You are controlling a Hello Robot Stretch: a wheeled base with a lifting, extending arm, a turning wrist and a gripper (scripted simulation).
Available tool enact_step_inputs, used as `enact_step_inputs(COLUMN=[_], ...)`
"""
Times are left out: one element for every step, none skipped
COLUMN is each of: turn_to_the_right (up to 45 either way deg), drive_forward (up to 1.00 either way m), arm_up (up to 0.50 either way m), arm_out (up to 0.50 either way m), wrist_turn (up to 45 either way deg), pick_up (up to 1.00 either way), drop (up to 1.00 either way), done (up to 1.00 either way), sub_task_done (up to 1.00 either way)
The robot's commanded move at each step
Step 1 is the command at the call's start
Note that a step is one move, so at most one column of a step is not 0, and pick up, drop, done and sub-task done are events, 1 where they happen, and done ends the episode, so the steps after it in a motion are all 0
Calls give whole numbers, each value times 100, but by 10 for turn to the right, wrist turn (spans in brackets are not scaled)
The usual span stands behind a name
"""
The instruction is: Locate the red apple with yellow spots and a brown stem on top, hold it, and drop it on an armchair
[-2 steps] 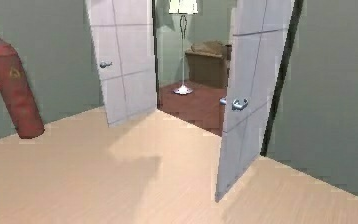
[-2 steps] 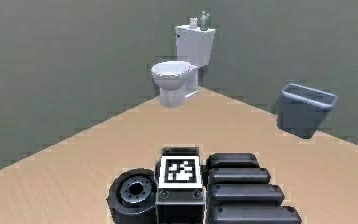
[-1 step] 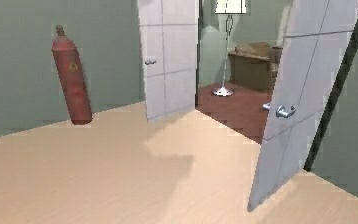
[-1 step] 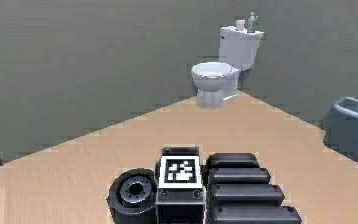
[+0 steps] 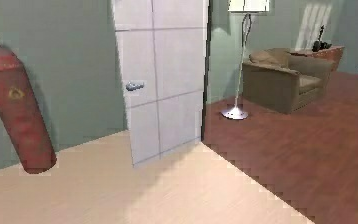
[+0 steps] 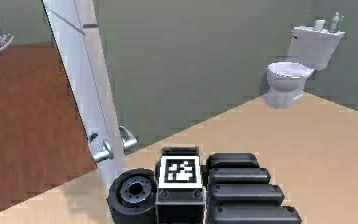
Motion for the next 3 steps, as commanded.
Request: enact_step_inputs(turn_to_the_right=[0,450,0], drive_forward=[45,0,20], arm_up=[0,0,0], arm_out=[0,0,0], wrist_turn=[0,0,0], pick_up=[0,0,0], drop=[0,0,0], done=[0,0,0], sub_task_done=[0,0,0])
